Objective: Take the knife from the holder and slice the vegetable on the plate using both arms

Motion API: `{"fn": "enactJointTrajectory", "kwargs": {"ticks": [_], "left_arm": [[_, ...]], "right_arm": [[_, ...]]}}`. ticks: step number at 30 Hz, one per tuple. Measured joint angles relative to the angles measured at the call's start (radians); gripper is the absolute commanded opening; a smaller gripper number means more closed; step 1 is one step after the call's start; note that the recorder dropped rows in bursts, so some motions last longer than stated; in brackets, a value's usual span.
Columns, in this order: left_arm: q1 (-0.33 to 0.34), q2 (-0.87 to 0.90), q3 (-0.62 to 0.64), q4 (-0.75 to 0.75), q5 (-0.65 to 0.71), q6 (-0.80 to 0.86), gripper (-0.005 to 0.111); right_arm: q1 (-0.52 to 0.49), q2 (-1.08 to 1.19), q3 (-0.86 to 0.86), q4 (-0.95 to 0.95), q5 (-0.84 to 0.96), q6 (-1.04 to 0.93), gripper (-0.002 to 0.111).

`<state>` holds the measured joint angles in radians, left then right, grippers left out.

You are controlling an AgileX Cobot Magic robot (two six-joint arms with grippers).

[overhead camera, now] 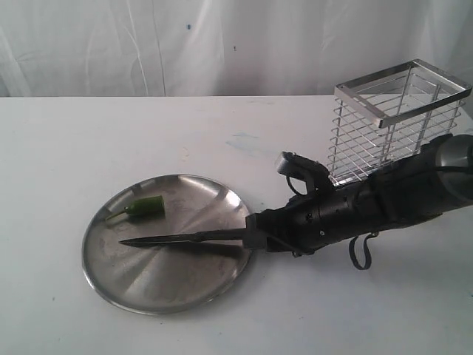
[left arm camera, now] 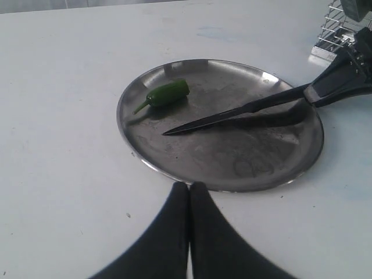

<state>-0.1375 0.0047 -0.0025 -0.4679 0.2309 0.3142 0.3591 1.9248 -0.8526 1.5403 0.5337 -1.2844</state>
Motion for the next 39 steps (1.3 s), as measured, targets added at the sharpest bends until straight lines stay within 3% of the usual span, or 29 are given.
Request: {"fn": "enactJointTrajectory", "kwargs": {"ticks": [7, 14, 17, 24, 30, 39], "left_arm": [[0.000, 0.000, 0.000, 0.000, 0.000, 0.000, 0.000], [0.000, 0.000, 0.000, 0.000, 0.000, 0.000, 0.000], [0.000, 0.000, 0.000, 0.000, 0.000, 0.000, 0.000], [0.000, 0.000, 0.000, 0.000, 0.000, 0.000, 0.000], [0.000, 0.000, 0.000, 0.000, 0.000, 0.000, 0.000], [0.000, 0.000, 0.000, 0.000, 0.000, 0.000, 0.000]], "right_arm": [[0.000, -0.037, 0.000, -0.087, -0.003, 0.021, 0.047], [0.000, -0.135, 0.000, -0.620, 0.209, 0.441, 0.047], [0.000, -0.181, -0.036, -0.673, 0.345, 0.510, 0.047], [0.000, -0.126, -0.493, -0.833, 0.639, 0.779, 0.051], [0.000, 0.059, -0.751, -0.913, 0.667, 0.776, 0.052], [0.000, 0.211, -0.792, -1.098, 0.680, 0.673, 0.057]]}}
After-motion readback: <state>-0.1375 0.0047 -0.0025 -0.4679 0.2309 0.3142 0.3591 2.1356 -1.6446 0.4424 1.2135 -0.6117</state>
